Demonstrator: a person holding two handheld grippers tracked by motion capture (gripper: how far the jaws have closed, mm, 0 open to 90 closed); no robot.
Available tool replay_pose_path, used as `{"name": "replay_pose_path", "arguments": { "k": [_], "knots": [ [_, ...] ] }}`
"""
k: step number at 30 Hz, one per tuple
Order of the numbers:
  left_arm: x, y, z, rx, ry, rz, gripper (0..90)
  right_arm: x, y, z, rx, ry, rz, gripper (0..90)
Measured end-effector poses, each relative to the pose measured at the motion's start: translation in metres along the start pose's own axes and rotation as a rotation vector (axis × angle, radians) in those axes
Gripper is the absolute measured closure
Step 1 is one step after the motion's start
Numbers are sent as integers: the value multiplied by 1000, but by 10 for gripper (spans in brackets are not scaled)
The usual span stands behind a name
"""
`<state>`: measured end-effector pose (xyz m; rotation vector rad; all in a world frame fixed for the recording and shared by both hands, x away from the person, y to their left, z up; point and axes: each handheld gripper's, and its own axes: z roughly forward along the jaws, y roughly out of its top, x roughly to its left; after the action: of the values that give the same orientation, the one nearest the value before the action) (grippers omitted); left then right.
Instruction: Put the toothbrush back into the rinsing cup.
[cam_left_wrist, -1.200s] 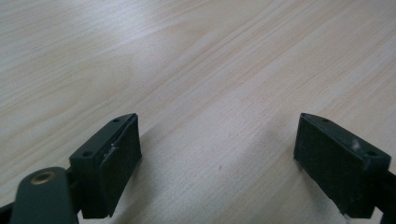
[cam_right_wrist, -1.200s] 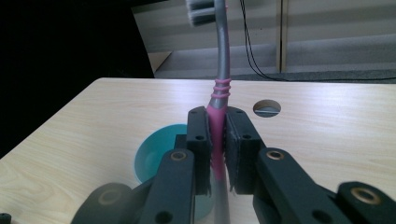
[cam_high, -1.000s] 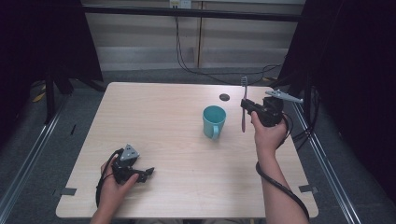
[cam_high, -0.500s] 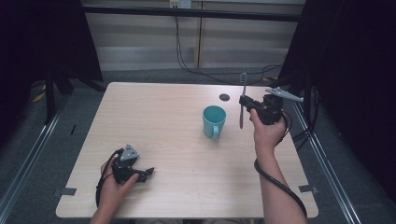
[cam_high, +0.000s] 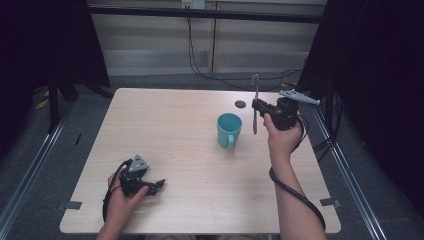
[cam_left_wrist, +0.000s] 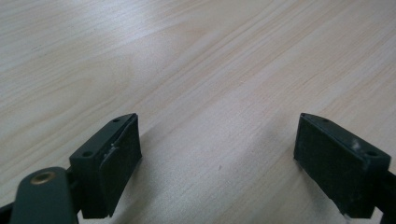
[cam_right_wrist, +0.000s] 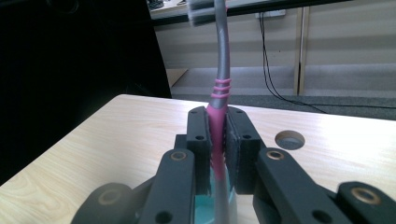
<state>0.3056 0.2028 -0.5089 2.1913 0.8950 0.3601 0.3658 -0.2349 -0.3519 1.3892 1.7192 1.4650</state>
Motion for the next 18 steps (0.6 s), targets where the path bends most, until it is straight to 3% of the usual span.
{"name": "replay_pose_path", "arguments": {
  "k": [18],
  "knots": [
    [0,0,0,1,2,1,144,14,6,17,-10,33,-24,819]
  ]
}}
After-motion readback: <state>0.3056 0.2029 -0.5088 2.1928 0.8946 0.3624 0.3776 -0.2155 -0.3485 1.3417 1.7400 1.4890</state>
